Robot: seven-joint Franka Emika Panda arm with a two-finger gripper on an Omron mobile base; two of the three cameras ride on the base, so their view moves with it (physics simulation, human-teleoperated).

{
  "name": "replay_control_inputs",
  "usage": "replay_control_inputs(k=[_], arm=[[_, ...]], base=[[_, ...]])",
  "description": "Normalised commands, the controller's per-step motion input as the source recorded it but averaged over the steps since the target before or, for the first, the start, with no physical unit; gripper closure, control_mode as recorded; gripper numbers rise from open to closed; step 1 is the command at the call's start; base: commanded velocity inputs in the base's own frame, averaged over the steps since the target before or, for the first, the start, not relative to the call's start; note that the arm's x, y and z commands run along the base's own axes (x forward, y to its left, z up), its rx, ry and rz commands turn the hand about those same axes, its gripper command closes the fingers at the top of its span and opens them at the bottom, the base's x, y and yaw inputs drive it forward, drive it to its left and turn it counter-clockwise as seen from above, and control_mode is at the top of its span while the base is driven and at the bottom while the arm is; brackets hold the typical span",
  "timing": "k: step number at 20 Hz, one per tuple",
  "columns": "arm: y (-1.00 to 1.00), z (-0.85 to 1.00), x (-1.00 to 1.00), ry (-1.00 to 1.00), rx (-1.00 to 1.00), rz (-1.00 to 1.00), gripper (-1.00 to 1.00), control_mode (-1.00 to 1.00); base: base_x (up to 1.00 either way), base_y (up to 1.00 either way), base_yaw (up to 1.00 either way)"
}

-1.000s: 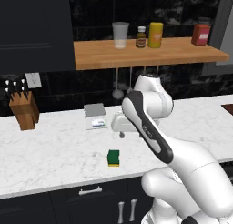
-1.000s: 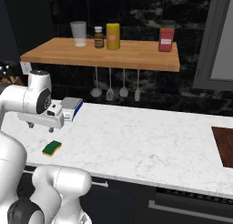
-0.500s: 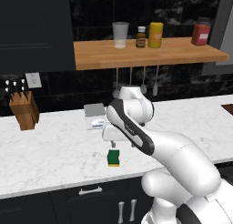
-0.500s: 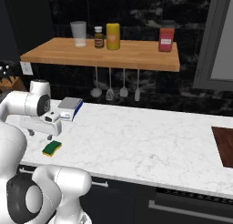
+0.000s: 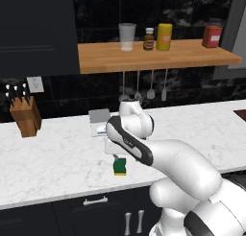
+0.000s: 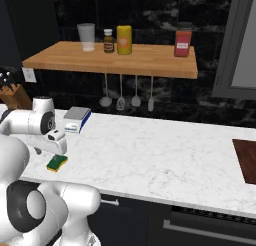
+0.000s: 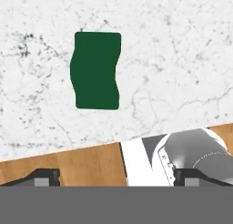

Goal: Pick up the sponge from the counter and clean the cutting board by briefly scrubbing or pressing down on the cutting board. Once finished, release the sponge.

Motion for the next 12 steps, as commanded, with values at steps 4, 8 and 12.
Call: replay_control_inputs(k=[4, 8, 12], arm=[[0.00, -0.29, 0.39, 0.00, 0.00, -0.06, -1.00, -1.00], [0.07, -0.20, 0.55, 0.00, 0.00, -0.01, -1.00, -1.00], [0.11, -0.22, 0.49, 0.00, 0.00, 0.00, -1.00, -1.00]], base=[[0.00, 0.00, 0.00], [0.00, 0.00, 0.00], [0.00, 0.00, 0.00]])
